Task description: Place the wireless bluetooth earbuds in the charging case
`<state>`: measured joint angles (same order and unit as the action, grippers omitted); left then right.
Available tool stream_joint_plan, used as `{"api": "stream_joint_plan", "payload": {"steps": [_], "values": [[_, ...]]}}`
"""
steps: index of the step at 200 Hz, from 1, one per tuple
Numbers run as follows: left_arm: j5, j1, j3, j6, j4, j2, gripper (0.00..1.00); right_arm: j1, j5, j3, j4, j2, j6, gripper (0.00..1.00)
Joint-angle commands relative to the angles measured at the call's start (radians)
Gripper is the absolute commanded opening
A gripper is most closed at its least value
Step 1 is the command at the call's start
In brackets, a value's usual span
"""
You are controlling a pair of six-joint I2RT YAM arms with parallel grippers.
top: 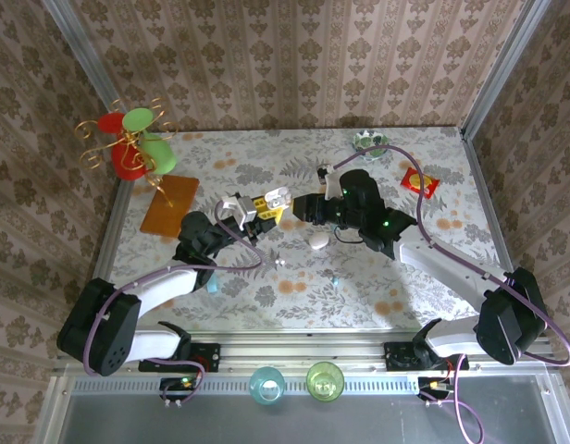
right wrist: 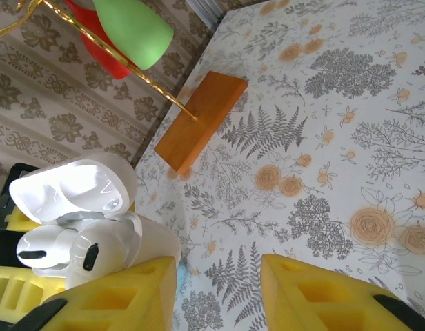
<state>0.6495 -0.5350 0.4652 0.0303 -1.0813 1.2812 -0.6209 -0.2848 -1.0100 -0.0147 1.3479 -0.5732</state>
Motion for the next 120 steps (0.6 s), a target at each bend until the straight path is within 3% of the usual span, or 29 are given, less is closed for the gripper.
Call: {"api": "stream_joint_plan", "payload": {"steps": [1, 44, 120], "values": [[0.005, 0.001, 0.027, -0.002, -0.019, 0.021, 0.0, -0.025, -0.05, -0.055, 0.004, 0.015, 0.031, 0.4], [0.004, 0.003, 0.029, -0.027, 0.005, 0.027, 0.0, -0.031, -0.073, -0.102, 0.076, 0.037, 0.056, 0.42], [0.001, 0.003, 0.044, -0.086, 0.078, 0.029, 0.0, -0.036, -0.037, -0.31, 0.44, 0.154, 0.147, 0.42]]}}
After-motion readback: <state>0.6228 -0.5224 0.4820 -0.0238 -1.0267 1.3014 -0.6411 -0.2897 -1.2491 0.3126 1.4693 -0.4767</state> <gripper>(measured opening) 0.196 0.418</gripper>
